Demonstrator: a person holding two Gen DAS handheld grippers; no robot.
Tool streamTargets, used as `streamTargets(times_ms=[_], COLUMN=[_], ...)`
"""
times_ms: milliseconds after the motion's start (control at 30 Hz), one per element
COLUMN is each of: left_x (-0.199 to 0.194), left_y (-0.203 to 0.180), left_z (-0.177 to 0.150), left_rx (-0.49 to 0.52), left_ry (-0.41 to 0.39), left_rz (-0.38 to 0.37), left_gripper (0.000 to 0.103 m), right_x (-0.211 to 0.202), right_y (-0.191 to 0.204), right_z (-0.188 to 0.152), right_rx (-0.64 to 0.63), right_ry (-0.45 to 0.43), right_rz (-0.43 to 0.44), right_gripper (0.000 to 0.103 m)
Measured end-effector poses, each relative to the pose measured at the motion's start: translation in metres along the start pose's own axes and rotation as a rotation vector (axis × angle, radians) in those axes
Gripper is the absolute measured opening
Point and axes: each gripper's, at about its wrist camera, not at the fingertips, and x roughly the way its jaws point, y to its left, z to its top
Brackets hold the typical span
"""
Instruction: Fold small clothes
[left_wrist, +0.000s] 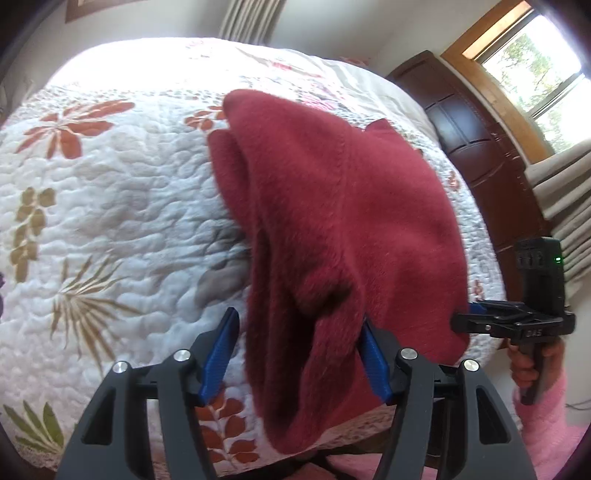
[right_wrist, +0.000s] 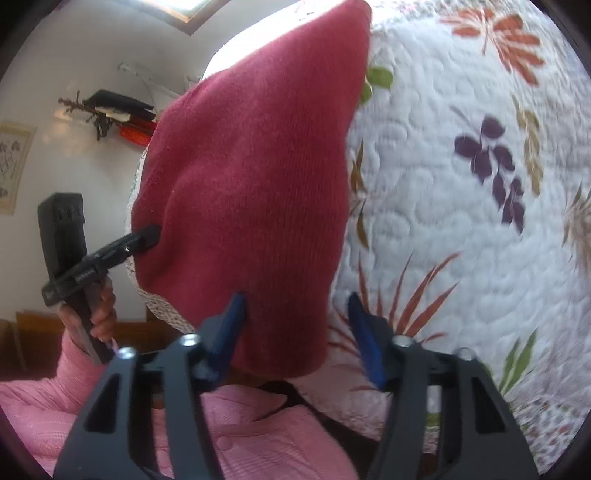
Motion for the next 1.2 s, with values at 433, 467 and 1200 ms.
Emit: streamTargets(times_ms=[433,467,1200], left_x=[0.018,0.016,-0.077], left_y=[0.025,0.023,-0.033], left_z=[-0.024,-0.024,-0.022], left_rx=[-0.014,-0.011,0.002], left_ry=[0.027,0.026,-0.073], left_rz=[0.017,0.026,0.280], left_gripper=[0.061,0.061,0.090], right_x=[0.017,0.017,-0.038], right_y=[0.024,0.030,0.102], right_z=[-0.006,-0.006,-0.016], right_rx=[-0.007,-0.010,-0.087], right_ry=[-0.031,-0.039,-0.243], right_rz=[-0.130,-0.149,-0.606], right_gripper=[0.026,0.028,0.095])
